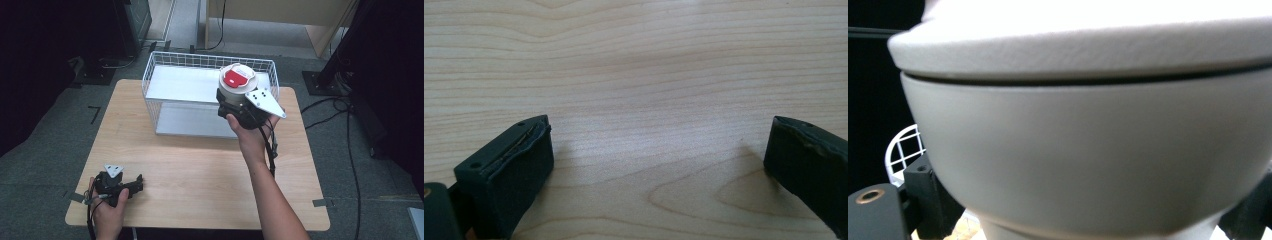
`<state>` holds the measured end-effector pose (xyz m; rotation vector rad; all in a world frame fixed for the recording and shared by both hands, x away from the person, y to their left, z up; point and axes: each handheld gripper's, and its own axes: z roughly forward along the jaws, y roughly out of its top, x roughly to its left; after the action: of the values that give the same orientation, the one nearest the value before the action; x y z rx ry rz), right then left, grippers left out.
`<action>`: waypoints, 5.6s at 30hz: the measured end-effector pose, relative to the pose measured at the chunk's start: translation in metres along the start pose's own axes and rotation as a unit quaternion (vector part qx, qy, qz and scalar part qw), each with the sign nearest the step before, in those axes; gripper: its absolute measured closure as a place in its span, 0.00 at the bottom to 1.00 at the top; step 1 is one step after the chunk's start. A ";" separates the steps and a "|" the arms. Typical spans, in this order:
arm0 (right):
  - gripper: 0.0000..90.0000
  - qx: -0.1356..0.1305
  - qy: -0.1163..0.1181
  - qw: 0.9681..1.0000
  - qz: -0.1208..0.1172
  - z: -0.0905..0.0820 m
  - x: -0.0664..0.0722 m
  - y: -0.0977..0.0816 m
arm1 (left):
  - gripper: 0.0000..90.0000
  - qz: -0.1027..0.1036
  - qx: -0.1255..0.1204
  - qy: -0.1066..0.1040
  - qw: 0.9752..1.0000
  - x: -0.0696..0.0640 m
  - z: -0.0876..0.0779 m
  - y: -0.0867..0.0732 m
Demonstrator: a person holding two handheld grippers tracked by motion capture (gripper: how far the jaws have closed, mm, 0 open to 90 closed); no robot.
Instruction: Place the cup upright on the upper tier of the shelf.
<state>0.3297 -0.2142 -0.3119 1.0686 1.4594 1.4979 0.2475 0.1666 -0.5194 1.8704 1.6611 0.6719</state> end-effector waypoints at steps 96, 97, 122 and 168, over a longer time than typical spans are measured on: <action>0.00 0.051 -0.021 0.998 0.003 0.098 -0.024 0.006 | 0.00 -0.002 -0.002 0.000 1.000 0.000 0.000 0.000; 0.00 0.051 -0.020 0.998 0.005 0.094 -0.025 0.004 | 0.00 -0.001 -0.001 0.000 1.000 0.000 0.000 0.000; 0.00 0.039 -0.007 0.999 0.006 0.042 -0.031 -0.013 | 0.00 0.000 -0.001 0.000 1.000 0.000 0.000 0.000; 0.00 0.049 -0.002 0.999 0.005 -0.058 -0.056 -0.057 | 0.00 0.003 0.001 -0.003 1.000 -0.001 0.000 0.000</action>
<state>0.2936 -0.2848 -0.3714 1.1381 1.5408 1.4418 0.2472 0.1656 -0.5193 1.8782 1.6526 0.6660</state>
